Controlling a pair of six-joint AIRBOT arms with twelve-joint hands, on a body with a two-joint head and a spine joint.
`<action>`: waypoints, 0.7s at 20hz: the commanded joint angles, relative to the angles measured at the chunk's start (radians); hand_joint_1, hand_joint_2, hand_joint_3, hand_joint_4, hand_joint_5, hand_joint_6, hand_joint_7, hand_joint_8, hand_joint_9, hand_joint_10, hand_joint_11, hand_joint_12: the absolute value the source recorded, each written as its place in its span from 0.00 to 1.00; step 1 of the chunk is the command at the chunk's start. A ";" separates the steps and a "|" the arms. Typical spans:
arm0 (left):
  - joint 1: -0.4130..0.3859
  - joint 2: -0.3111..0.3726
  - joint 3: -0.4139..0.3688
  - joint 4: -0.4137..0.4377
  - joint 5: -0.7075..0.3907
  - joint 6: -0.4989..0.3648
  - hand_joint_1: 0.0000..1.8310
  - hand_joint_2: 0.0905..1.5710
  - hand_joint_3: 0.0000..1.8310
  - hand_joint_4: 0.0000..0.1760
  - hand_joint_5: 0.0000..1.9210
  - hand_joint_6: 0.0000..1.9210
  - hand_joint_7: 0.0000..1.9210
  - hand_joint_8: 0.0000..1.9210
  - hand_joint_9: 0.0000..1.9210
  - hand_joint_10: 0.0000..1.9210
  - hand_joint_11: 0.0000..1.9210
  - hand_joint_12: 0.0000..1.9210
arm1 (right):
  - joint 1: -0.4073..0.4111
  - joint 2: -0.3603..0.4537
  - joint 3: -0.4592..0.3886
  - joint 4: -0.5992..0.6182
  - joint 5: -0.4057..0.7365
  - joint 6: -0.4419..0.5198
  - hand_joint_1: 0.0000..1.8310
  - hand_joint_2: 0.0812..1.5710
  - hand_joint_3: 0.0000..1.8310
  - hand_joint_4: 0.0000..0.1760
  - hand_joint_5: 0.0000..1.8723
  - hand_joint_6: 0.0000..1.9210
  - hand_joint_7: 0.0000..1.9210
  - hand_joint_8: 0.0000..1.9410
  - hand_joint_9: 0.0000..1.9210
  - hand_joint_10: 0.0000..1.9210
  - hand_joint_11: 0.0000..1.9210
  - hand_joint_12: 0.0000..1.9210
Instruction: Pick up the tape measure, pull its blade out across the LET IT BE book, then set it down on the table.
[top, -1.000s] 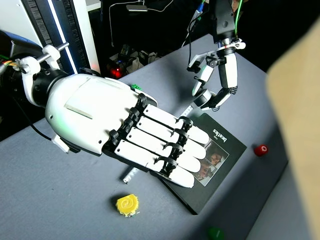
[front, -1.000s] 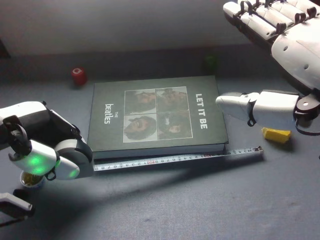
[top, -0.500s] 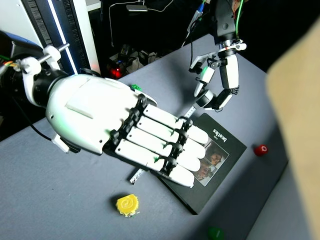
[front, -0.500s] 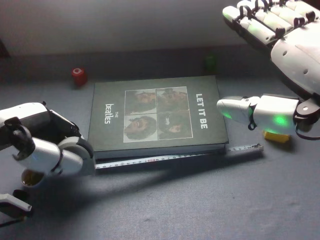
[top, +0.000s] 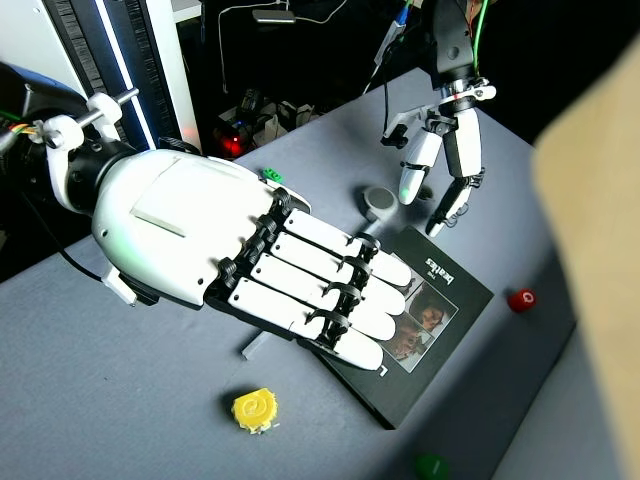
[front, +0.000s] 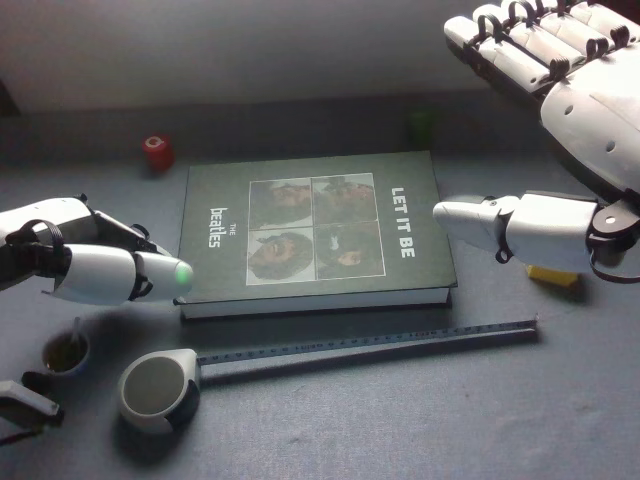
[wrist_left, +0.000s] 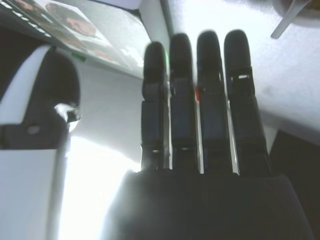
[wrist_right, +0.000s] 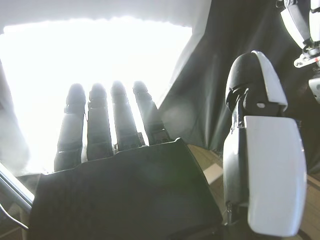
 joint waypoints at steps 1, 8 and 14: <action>-0.017 -0.002 0.010 0.013 -0.055 -0.010 0.24 0.64 0.00 0.00 0.33 0.00 0.33 0.00 0.30 0.00 0.19 0.31 | 0.010 0.004 -0.003 -0.062 0.091 0.004 0.12 0.66 0.00 0.00 0.00 0.00 0.00 0.00 0.00 0.00 0.00 0.06; -0.139 0.001 0.062 0.166 0.037 0.007 0.23 0.64 0.00 0.00 0.31 0.00 0.32 0.00 0.30 0.00 0.20 0.31 | 0.014 0.003 -0.003 -0.062 0.087 0.004 0.13 0.66 0.00 0.00 0.00 0.00 0.00 0.00 0.01 0.00 0.00 0.10; -0.288 -0.001 0.071 0.104 0.089 0.213 0.34 0.69 0.00 0.00 0.42 0.01 0.43 0.01 0.42 0.02 0.30 0.43 | 0.016 0.002 -0.003 -0.065 0.085 0.004 0.24 0.64 0.00 0.00 0.35 0.08 0.37 0.15 0.30 0.34 0.14 0.72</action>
